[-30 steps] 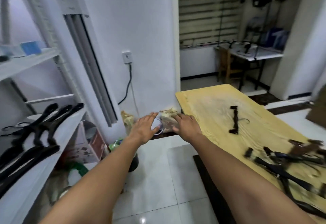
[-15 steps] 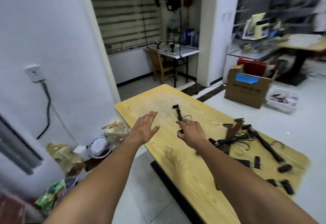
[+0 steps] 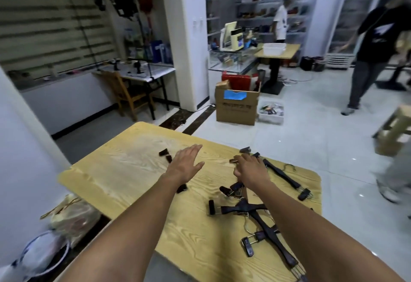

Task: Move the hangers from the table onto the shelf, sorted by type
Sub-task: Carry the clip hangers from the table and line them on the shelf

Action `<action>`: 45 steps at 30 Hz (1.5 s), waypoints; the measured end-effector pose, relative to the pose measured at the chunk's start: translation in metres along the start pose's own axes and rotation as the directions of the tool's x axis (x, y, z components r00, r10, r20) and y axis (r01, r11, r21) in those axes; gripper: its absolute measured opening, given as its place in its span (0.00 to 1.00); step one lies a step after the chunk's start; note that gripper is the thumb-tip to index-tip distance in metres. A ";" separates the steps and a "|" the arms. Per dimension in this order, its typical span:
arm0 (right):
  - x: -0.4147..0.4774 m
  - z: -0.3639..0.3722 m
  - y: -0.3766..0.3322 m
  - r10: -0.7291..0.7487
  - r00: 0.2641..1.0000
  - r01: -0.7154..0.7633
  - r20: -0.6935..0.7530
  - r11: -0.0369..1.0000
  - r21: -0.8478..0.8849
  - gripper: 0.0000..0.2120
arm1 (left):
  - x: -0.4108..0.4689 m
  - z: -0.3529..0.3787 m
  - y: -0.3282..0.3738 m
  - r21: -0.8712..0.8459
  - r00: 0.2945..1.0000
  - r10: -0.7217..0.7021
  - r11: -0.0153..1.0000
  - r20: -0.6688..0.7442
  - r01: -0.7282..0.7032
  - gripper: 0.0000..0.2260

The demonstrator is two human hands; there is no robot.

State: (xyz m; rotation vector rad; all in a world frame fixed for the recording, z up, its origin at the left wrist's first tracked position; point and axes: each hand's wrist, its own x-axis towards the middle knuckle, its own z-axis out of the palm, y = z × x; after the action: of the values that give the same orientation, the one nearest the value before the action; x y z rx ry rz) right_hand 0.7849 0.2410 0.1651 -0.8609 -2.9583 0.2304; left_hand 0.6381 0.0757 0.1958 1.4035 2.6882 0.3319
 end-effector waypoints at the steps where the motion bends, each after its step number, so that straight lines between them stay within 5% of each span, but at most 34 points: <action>1: 0.002 0.001 0.005 0.030 1.000 -0.030 -0.008 1.000 -0.002 0.22 | 0.009 0.005 0.001 -0.004 1.000 0.021 1.000 0.016 -0.021 0.27; 13: 0.000 0.037 0.068 0.292 0.955 -0.291 0.046 0.956 -0.034 0.25 | 0.083 0.073 0.021 0.011 0.947 0.254 0.965 0.196 -0.261 0.26; 27: 0.065 0.082 0.104 0.235 0.970 -0.236 0.058 0.972 0.016 0.23 | 0.169 0.125 0.040 0.001 0.893 0.312 0.944 0.324 -0.331 0.23; 45: 0.114 0.151 0.159 0.107 0.991 -0.114 0.079 0.990 0.087 0.22 | 0.278 0.218 0.051 0.162 0.678 0.446 0.755 0.585 -0.636 0.34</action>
State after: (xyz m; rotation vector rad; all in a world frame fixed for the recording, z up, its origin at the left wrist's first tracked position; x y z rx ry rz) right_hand 0.7589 0.4159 -0.0077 -1.0274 -2.9431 0.4078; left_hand 0.5587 0.3642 0.0016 2.0427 1.8855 -0.4806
